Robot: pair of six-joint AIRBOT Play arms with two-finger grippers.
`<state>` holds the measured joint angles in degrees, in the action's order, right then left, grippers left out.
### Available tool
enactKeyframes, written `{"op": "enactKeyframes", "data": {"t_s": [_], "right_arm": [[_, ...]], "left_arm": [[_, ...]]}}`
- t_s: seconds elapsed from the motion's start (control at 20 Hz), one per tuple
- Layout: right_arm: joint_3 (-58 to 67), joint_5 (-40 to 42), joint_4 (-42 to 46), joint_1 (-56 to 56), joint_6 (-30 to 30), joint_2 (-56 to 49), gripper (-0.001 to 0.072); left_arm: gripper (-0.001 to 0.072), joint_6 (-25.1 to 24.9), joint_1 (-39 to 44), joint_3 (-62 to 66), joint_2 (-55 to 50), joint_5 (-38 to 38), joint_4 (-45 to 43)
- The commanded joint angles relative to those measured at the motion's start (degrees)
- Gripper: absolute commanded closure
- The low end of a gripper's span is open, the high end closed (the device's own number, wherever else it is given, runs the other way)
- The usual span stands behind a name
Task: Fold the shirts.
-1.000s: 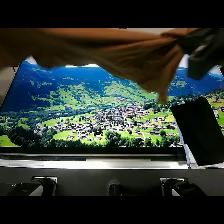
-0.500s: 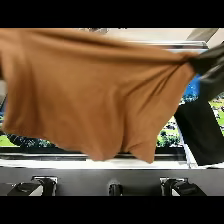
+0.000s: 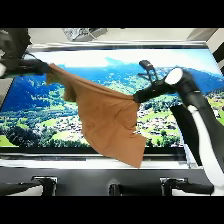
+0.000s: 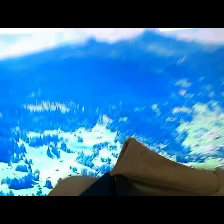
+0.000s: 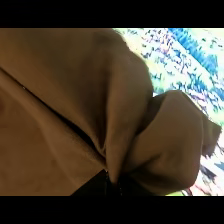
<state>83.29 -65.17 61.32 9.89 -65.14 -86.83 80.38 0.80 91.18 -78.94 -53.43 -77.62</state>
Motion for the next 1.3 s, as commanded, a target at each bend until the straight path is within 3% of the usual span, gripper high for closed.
{"op": "enactKeyframes", "data": {"t_s": [0.0,0.1,0.15,0.2,0.25,0.3,0.5,0.6,0.8,0.95,1.25], "right_arm": [[-1.86,14.93,-10.88,0.07,0.39,-11.74,0.0666],[-1.84,17.81,-14.51,0.07,0.44,-14.08,0.0666],[-1.81,19.02,-14.86,0.07,0.96,-14.29,0.0622],[-1.51,19.26,-14.97,-0.04,2.97,-13.99,0.0398],[-0.42,17.86,-14.99,-0.76,6.43,-13.42,0.0183],[1.66,14.60,-14.56,-2.19,10.19,-12.50,0.0110],[9.92,2.82,-8.55,-13.75,11.21,-8.04,0.0087],[10.25,-1.20,-6.32,-20.15,9.79,-7.89,0.0088],[10.25,-12.44,-5.05,-23.63,9.27,-12.57,0.0086],[10.25,-13.55,-5.33,-21.75,9.22,-15.69,0.0052],[10.25,-11.47,-5.33,-17.14,9.25,-19.80,0.0036]], "left_arm": [[0.0678,2.16,0.00,0.63,-12.37,3.08,2.62],[0.0675,5.35,0.00,0.63,-15.74,0.68,5.44],[0.0646,5.79,0.00,0.63,-16.79,-1.25,6.58],[0.0478,5.79,-0.02,0.63,-17.11,-3.30,7.17],[0.0151,5.79,-0.28,0.79,-16.94,-6.03,7.13],[0.0002,5.75,-0.96,1.38,-16.63,-9.62,7.08],[0.0002,5.38,-6.34,1.33,-14.32,-27.39,7.21],[0.0003,4.37,-7.26,-6.73,-10.19,-29.92,9.09],[0.0045,1.88,-3.28,-34.51,2.29,-22.77,22.86],[0.0044,1.92,3.65,-50.58,7.39,-14.40,32.48],[0.0045,2.14,15.56,-58.23,6.29,-2.93,43.15]]}}
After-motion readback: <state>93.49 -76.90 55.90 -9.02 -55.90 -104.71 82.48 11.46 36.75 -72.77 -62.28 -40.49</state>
